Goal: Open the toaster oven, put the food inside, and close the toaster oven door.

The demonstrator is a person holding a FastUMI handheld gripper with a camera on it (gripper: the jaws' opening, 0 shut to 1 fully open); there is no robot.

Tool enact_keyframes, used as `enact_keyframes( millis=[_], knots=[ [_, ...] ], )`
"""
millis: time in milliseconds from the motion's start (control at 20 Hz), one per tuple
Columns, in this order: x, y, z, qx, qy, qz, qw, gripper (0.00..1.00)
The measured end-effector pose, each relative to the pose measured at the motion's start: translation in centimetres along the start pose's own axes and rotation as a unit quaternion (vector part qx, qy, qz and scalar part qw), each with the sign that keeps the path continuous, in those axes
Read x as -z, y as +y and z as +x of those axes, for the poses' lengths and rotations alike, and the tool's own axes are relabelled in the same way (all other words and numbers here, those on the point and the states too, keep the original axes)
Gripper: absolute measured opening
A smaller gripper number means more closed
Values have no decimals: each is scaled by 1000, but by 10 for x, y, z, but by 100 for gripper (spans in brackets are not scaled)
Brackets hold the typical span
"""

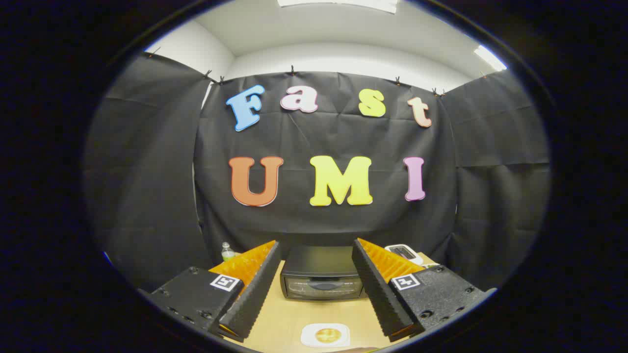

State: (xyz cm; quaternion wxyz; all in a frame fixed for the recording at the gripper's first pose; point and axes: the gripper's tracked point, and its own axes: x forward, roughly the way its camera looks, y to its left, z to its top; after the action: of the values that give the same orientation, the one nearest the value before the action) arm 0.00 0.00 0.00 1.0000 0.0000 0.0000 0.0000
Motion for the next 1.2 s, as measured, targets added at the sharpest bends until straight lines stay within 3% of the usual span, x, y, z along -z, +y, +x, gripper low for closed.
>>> enact_keyframes(
  millis=[300, 800, 1050, 1200],
  knots=[
    [15, -27, 12, 26, 30, 8, 999, 97],
    [29, -39, 29, 17, 38, 34, 999, 97],
    [68, -39, 61, 13, 56, 3, 998, 97],
    [100, -42, 86, 25, 77, 22, 996, 97]
  ],
)
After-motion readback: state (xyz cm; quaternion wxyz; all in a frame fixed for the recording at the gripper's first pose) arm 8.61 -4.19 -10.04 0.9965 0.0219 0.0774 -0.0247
